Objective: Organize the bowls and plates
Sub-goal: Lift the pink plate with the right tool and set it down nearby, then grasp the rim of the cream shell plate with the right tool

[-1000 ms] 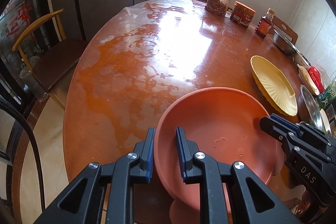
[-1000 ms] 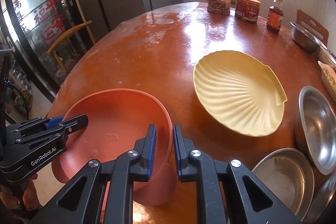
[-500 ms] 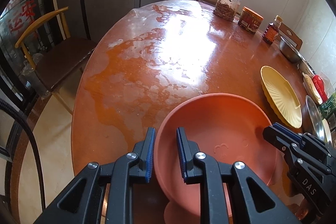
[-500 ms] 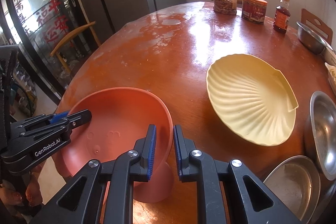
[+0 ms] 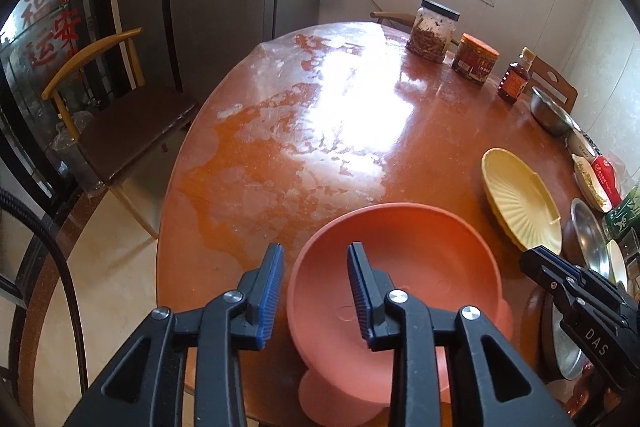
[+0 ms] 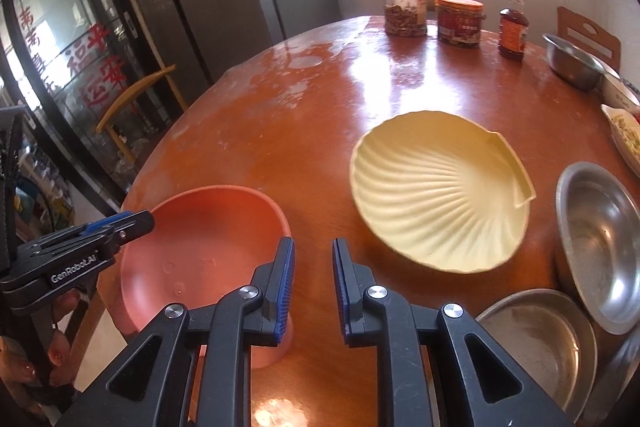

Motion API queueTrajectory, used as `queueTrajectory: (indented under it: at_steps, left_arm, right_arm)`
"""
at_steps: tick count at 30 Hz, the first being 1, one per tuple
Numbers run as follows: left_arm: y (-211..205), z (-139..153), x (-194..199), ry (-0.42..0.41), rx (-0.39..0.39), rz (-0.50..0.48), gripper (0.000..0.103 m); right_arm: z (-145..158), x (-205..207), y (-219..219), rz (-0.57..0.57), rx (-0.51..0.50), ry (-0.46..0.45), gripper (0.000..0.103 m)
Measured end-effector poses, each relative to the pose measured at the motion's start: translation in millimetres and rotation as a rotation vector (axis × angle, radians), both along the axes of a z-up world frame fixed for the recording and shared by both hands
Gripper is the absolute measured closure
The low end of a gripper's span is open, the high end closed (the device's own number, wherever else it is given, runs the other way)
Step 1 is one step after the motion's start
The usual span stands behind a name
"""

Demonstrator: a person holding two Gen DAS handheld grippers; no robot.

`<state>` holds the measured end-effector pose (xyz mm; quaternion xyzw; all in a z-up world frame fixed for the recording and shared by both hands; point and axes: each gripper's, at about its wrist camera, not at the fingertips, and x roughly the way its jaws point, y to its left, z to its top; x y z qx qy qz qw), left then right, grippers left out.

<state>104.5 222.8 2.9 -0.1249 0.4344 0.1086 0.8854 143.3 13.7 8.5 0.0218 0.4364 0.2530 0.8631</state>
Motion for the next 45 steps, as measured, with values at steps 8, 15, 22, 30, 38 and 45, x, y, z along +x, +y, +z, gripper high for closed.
queueTrajectory:
  at_steps: [8, 15, 22, 30, 38, 45]
  left_arm:
    - [-37, 20, 6, -0.021, 0.027, -0.057, 0.066]
    - [-77, 32, 30, -0.022, 0.065, -0.128, 0.066]
    - [-111, 36, 63, -0.012, 0.065, -0.205, 0.066]
    - [-130, 15, 118, 0.061, 0.025, -0.26, 0.066]
    - [-132, -14, 149, 0.143, -0.003, -0.268, 0.066]
    - [-134, -29, 159, 0.176, -0.052, -0.283, 0.066]
  right_arm:
    - [12, -3, -46, -0.09, 0.058, 0.002, 0.073]
    - [15, -3, -78, -0.167, 0.106, 0.029, 0.066]
    - [13, 3, -98, -0.21, 0.125, 0.053, 0.066]
    - [1, 12, -99, -0.228, 0.128, 0.089, 0.066]
    - [-10, 28, -97, -0.259, 0.108, 0.132, 0.065]
    - [-18, 38, -89, -0.265, 0.074, 0.159, 0.06]
